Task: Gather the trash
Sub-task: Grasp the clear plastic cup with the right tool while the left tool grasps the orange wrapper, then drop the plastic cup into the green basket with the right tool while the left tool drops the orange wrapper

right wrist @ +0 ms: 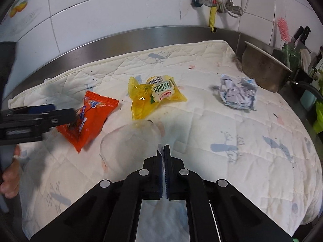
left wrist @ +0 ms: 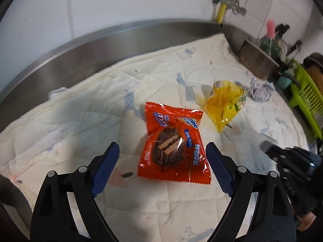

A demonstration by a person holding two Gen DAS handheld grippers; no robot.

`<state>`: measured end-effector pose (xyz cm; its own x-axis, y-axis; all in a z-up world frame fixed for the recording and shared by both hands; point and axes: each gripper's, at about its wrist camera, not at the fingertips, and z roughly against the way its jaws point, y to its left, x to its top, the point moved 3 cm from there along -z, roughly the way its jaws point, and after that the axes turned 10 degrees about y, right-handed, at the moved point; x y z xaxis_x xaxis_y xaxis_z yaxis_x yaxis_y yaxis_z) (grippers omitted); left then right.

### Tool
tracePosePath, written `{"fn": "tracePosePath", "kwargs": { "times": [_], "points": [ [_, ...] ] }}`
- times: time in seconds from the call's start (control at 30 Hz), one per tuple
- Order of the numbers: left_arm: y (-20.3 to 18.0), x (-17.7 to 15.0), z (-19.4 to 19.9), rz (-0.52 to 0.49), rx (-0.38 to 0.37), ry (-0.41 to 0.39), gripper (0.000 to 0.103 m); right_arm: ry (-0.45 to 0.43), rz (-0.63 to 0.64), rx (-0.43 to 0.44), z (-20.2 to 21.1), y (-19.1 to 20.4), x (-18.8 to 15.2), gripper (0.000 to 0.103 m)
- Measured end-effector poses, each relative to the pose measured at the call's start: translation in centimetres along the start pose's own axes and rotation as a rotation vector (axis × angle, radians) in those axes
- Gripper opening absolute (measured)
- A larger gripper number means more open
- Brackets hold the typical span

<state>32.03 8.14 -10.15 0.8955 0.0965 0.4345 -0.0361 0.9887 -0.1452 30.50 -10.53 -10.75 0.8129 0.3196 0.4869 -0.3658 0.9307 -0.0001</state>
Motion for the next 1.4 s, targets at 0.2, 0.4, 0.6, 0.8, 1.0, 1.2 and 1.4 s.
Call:
{"fn": "tracePosePath", "kwargs": {
  "times": [0.2, 0.4, 0.6, 0.8, 1.0, 1.2, 1.4],
  "points": [
    [-0.9, 0.6, -1.2, -0.028, -0.007, 0.012, 0.093, -0.032, 0.015, -0.008, 2.9, -1.1, -2.1, 0.002],
    [-1.8, 1.4, -2.7, -0.044, 0.032, 0.045, 0.094, -0.049, -0.009, 0.004, 5.9, -2.8, -4.5, 0.002],
    [-1.9, 1.8, -3.8, -0.040, 0.030, 0.067, 0.075, -0.082, -0.043, -0.013, 9.6, -4.8, -8.0, 0.002],
    [-1.4, 0.8, -3.1, -0.014, 0.005, 0.054, 0.054, -0.100, -0.103, -0.044, 13.1, -7.6, -12.6, 0.002],
    [-2.0, -0.7, -0.4, -0.027, -0.009, 0.026, 0.045, -0.089, -0.187, -0.099, 15.6, -11.0, -18.2, 0.002],
    [-4.2, -3.2, 2.9, -0.068, -0.040, -0.007, 0.044, -0.058, -0.308, -0.157, 17.8, -15.0, -24.7, 0.002],
    [-9.3, -6.3, 6.0, -0.175, -0.109, -0.041, 0.044, 0.042, -0.407, -0.260, 18.3, -19.8, -31.3, 0.003]
  ]
}}
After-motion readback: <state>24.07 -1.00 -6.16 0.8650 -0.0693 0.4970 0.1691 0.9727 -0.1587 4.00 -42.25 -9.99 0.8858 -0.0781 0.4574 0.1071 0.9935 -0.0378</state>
